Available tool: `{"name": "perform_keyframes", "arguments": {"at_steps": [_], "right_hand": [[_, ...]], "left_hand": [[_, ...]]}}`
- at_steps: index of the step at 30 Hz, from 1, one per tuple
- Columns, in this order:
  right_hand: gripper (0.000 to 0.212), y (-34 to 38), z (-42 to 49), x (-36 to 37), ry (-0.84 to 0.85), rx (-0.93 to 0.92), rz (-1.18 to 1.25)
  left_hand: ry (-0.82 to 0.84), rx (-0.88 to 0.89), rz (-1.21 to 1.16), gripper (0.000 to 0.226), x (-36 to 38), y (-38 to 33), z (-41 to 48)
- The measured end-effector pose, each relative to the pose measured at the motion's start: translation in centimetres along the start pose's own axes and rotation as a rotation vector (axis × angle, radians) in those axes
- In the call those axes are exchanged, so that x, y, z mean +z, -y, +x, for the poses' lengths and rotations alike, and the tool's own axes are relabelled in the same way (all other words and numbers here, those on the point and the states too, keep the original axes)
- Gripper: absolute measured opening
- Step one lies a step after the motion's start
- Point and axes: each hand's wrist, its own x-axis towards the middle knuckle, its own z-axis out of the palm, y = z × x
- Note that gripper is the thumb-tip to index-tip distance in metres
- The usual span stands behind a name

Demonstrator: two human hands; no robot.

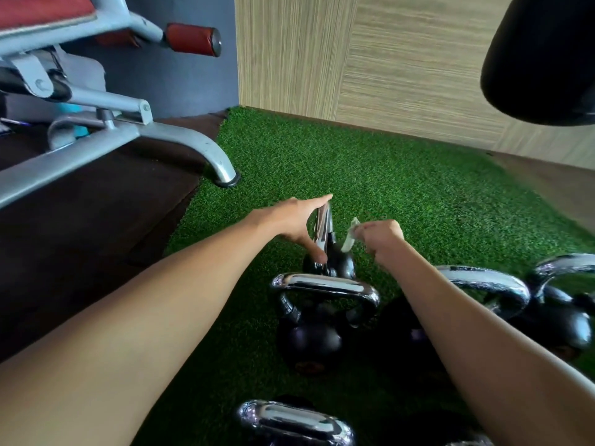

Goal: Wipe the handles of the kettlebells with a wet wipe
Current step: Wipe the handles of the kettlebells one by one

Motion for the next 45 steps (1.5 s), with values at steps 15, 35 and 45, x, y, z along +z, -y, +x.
{"name": "perform_keyframes", "arguments": {"at_steps": [15,35,45], "right_hand": [[0.029,-0.1,-3.5,-1.4,0.004,0.047,0.092],[0.030,1.9,-3.5,-2.6,0.062,-0.202,-0.471],[0.025,2.6,0.5,-5.3,0.098,-0.379,-0.525]], "left_hand": [[-0.048,0.121,0.456,0.072,-2.6,-5.7,5.6],[-0.126,0.184,0.604,0.037,-3.3,-1.4,7.2],[-0.174,-0.006,0.525,0.038,-1.1,-0.6,3.5]]}}
